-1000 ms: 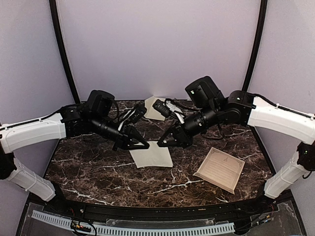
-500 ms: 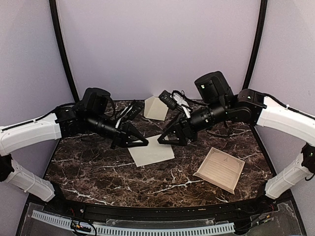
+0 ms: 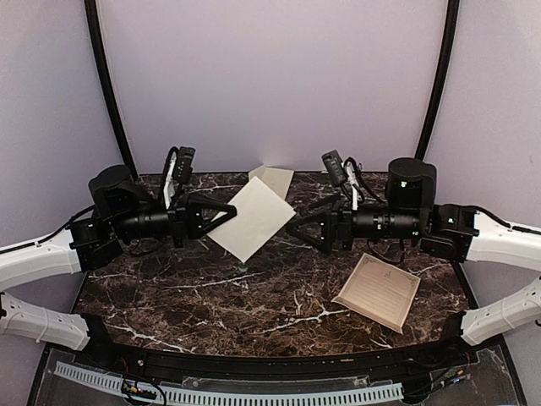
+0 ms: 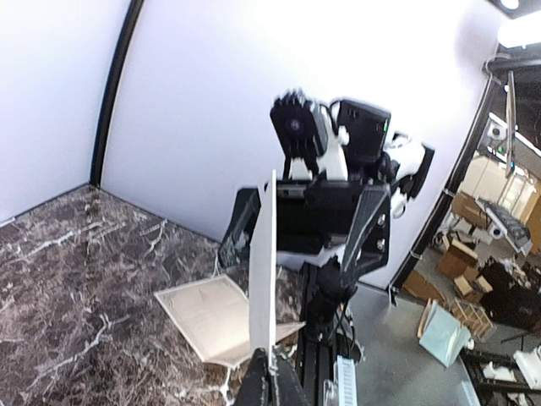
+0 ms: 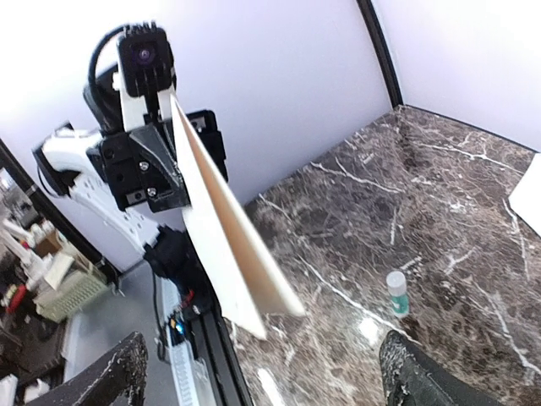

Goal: Place the letter into the envelope and seal it
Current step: Fold the letter, then pick up the envelope from the center of the board.

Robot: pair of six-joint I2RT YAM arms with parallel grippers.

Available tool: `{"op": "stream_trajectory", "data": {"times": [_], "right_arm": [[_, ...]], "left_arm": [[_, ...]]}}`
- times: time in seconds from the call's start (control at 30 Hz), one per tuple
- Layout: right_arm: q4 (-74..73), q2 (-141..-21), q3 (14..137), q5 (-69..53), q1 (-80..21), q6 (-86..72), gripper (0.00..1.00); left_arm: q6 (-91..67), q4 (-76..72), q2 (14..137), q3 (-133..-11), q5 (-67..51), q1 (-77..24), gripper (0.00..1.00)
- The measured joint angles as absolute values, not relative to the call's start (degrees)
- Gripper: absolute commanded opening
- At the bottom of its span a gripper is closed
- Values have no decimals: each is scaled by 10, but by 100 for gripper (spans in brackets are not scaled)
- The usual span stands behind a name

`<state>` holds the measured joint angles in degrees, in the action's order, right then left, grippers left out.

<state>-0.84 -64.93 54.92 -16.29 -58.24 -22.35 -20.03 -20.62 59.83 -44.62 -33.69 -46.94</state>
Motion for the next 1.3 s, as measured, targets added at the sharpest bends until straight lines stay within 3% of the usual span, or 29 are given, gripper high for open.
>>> {"op": "stream_trajectory", "data": {"times": [0.3,0.63,0.7,1.03,1.17,1.23,1.27,1.3], "right_arm": [[255,-699,486,-155,-604,-320,88],[343,-763,543,-187,-616,-337,77],[352,-766,552,-194,-616,-336,67],[403,-794,582,-225,-619,-349,0],[417,-794,582,-223,-620,-357,0],[417,-794,582,-219,-621,-356,0],[415,-794,582,-216,-621,-354,0],[411,-792,581,-209,-621,-350,0]], "left_arm": [[-323,-413,583,-408,-244,-484,0],[-372,-500,601,-408,-227,-505,0],[-378,-507,608,-408,-229,-507,0],[-392,-536,619,-408,-234,-510,0],[-391,-537,619,-408,-233,-511,0],[-390,-536,619,-408,-233,-511,12],[-389,-533,619,-408,-231,-511,31],[-384,-526,618,-408,-230,-511,42]]}}
